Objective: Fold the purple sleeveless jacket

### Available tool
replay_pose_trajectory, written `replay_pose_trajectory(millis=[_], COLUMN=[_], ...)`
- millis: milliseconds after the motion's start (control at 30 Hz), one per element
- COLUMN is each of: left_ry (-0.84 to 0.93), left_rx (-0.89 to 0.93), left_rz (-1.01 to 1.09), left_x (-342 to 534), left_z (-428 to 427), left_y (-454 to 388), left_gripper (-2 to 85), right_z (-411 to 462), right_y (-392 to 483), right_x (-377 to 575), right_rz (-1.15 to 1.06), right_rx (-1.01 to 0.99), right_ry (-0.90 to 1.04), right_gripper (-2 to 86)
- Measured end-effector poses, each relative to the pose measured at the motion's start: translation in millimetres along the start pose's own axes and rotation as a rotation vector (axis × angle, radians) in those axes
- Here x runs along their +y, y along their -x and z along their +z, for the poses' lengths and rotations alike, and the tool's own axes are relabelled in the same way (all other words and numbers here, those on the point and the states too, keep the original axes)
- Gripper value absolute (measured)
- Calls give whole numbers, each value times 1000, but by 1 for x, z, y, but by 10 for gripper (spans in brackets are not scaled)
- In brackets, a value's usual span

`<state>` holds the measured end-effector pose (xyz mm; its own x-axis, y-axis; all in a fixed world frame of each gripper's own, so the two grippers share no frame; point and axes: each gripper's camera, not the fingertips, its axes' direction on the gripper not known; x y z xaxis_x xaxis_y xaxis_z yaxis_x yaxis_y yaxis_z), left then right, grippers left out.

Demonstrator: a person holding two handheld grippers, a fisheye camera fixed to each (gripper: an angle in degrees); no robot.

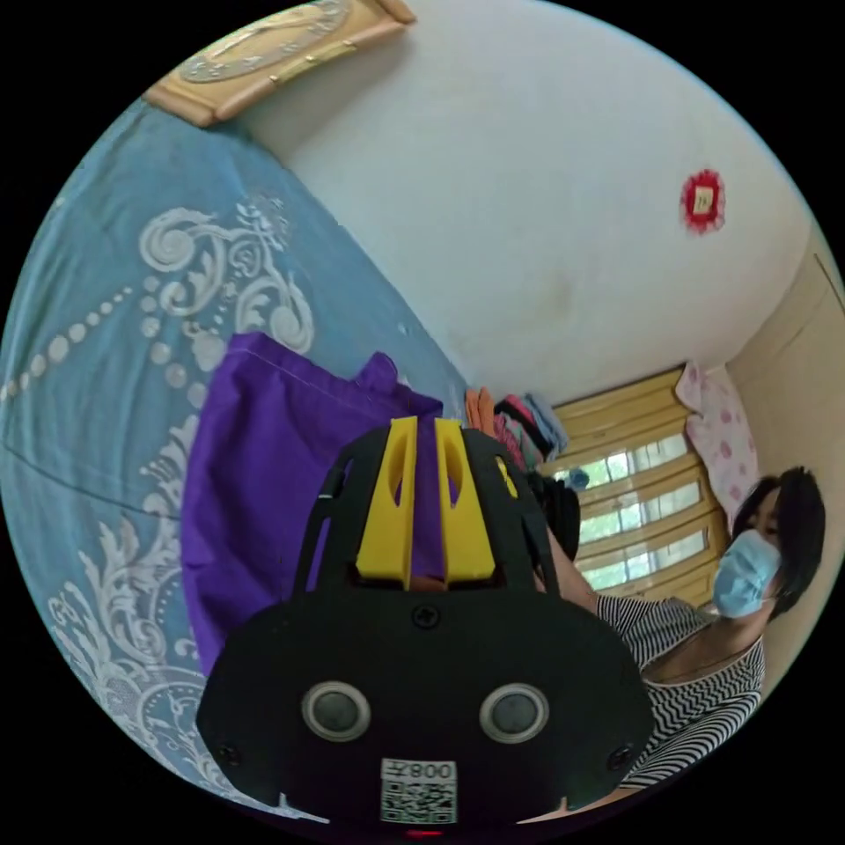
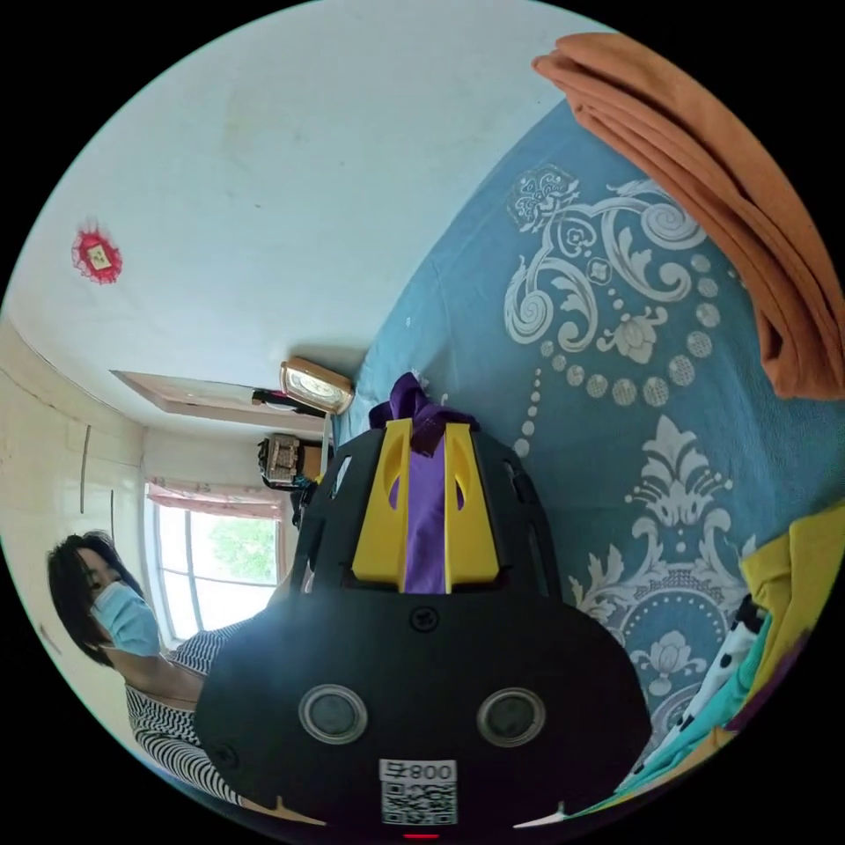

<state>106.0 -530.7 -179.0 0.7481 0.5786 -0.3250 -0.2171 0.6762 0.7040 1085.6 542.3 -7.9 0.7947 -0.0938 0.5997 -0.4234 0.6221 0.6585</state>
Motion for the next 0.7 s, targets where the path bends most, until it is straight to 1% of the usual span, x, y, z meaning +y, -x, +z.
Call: replay_pose_trajectory(millis=[100, 133, 233, 300, 400, 433, 533, 567, 600, 633, 700], left_ry=[117, 132, 176, 211, 228, 226, 205, 191, 181, 177, 182], left_rx=[-85, -95, -160, -299, -463, -473, -488, -470, -462, -463, -505], left_rz=[49, 58, 76, 86, 74, 72, 42, 32, 23, 23, 53], left_x=[-4, -5, -11, -15, -15, -14, -9, -6, -4, -3, 0], left_z=[47, 55, 86, 105, 118, 119, 122, 124, 126, 128, 137], left_y=[5, 8, 24, 41, 68, 74, 101, 110, 117, 120, 126], left_gripper=[33, 32, 26, 18, 7, 6, 3, 2, 2, 1, 1], right_z=[18, 22, 43, 57, 80, 87, 135, 156, 176, 186, 218], right_y=[11, 15, 44, 62, 85, 90, 109, 114, 118, 120, 129], right_x=[-10, -14, -34, -48, -47, -44, -24, -16, -10, -8, -6], right_rz=[-8, -17, -70, -96, -158, -174, -257, -283, -312, -322, -349], right_rx=[-42, -42, 27, 70, 83, 101, 235, 314, 399, 442, 570], right_ry=[25, 33, 81, 101, 148, 163, 277, 306, 327, 336, 343], right_gripper=[71, 71, 69, 68, 64, 62, 42, 31, 20, 15, 6])
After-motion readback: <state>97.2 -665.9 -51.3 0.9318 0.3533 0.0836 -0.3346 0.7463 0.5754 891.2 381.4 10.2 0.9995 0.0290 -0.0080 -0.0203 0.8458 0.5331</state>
